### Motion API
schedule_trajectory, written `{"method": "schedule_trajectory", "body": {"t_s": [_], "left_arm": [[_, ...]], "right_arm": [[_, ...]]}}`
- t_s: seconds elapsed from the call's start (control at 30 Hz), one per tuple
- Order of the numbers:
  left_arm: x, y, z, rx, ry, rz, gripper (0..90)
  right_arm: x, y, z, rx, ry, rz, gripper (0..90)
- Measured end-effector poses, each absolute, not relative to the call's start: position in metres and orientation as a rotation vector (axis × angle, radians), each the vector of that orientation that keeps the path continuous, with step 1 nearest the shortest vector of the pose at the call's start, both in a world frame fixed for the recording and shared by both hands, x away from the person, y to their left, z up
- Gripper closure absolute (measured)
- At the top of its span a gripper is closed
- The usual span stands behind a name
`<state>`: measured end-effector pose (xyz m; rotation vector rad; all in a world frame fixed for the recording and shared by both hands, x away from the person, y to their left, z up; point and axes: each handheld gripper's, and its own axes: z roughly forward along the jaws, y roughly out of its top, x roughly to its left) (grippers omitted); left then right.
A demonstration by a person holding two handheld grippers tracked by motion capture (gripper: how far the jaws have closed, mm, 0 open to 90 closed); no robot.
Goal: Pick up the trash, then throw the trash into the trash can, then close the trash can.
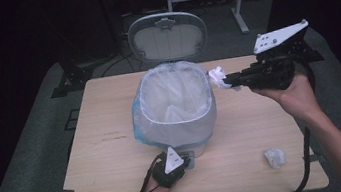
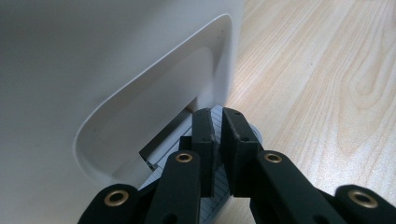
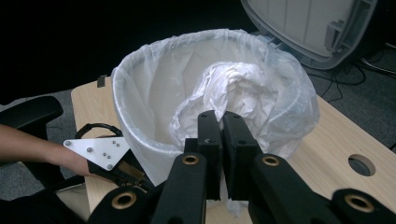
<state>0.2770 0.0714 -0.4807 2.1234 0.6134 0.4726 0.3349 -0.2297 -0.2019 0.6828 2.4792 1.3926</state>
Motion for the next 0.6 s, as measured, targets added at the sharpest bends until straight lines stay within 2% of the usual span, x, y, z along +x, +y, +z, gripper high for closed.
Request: {"method": "schedule_trajectory", "body": {"t_s": [0.6], "left_arm": [[0.277,0.071,-0.48,2.131,0.607,0.481,84.1]], "right_arm": [[0.339,-0.201,-0.19,0.601,2.519,1.409,86.1]]}}
